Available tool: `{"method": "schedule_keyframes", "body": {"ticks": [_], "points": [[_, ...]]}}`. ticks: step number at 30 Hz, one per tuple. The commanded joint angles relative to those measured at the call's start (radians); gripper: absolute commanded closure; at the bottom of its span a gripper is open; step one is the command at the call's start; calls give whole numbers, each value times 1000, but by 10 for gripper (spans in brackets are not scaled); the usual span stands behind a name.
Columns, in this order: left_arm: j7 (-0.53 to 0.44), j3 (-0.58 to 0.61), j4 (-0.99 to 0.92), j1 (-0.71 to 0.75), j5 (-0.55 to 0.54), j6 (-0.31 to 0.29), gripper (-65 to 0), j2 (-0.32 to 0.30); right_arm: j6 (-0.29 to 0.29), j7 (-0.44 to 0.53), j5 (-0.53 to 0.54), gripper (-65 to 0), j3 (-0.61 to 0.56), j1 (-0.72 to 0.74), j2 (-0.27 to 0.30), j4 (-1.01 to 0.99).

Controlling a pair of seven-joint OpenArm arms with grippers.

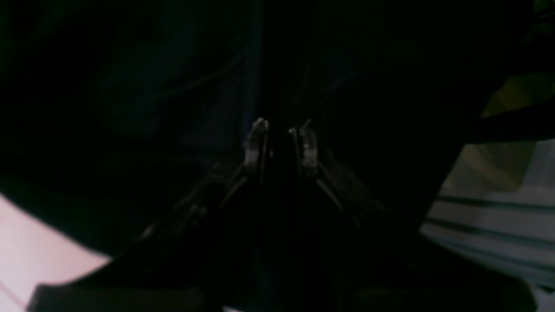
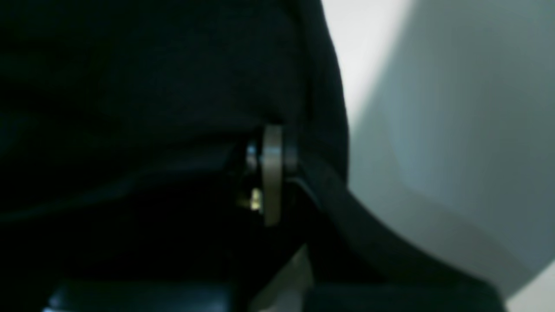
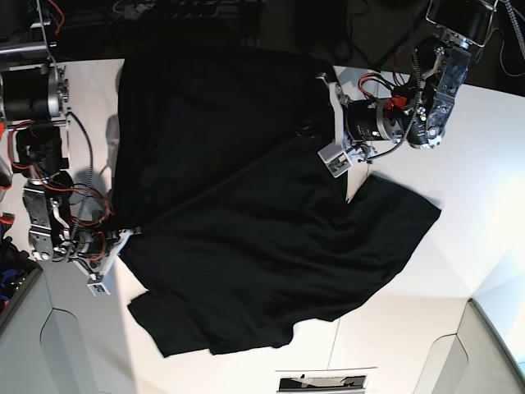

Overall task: Layout the t-shirt on the table in an organized manner, then fold the t-shirt properly
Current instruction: 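Lay the shirt down and drag its edge with the right gripper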

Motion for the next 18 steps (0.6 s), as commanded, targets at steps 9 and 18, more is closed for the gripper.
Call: {"method": "schedule_keyframes", "body": {"ticks": [9, 18], "points": [[42, -6, -9, -121, 144, 15, -110, -68, 23, 0, 133, 0, 4, -118, 149, 47], [43, -6, -76, -253, 130, 25, -110, -75, 26, 0, 217, 0, 99, -309, 180, 309]]}}
